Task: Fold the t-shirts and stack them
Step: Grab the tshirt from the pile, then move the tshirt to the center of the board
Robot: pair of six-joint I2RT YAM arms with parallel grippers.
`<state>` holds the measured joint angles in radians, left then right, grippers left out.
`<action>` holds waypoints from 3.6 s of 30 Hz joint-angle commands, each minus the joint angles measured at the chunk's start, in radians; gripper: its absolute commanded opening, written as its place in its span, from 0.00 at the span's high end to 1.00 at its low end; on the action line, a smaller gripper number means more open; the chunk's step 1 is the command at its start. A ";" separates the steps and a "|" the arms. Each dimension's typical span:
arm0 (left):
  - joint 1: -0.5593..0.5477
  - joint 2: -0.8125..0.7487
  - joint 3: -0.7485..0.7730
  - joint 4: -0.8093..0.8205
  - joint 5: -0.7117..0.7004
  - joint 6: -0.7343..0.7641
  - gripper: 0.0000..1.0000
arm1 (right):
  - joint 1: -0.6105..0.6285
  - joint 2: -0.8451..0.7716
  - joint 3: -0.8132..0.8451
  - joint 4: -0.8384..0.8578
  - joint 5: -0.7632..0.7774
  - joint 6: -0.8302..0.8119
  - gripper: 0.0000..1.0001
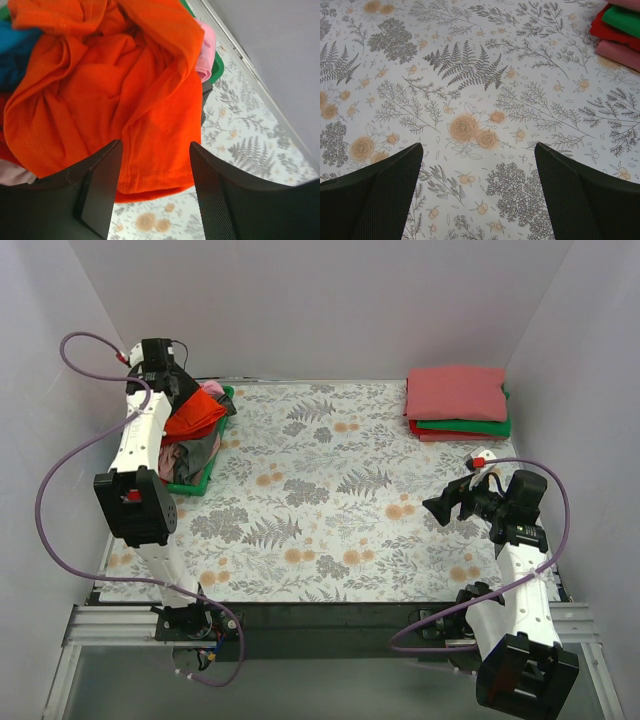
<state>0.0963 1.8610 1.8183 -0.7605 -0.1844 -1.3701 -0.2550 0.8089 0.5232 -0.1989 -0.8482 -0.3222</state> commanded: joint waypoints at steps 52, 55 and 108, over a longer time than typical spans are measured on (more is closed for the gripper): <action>-0.138 -0.071 0.529 0.964 -0.345 0.261 1.00 | -0.018 0.050 0.037 0.001 -0.089 -0.025 0.02; -0.220 -0.071 0.538 1.039 -0.307 0.330 1.00 | -0.018 0.049 0.037 0.000 -0.086 -0.028 0.02; -1.143 -0.350 -0.412 0.679 0.138 0.290 0.50 | -0.089 0.012 0.021 -0.007 -0.063 -0.054 0.02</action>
<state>-1.0439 1.5169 1.4445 0.0013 -0.0547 -1.0428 -0.3290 0.8391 0.5236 -0.2096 -0.9024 -0.3672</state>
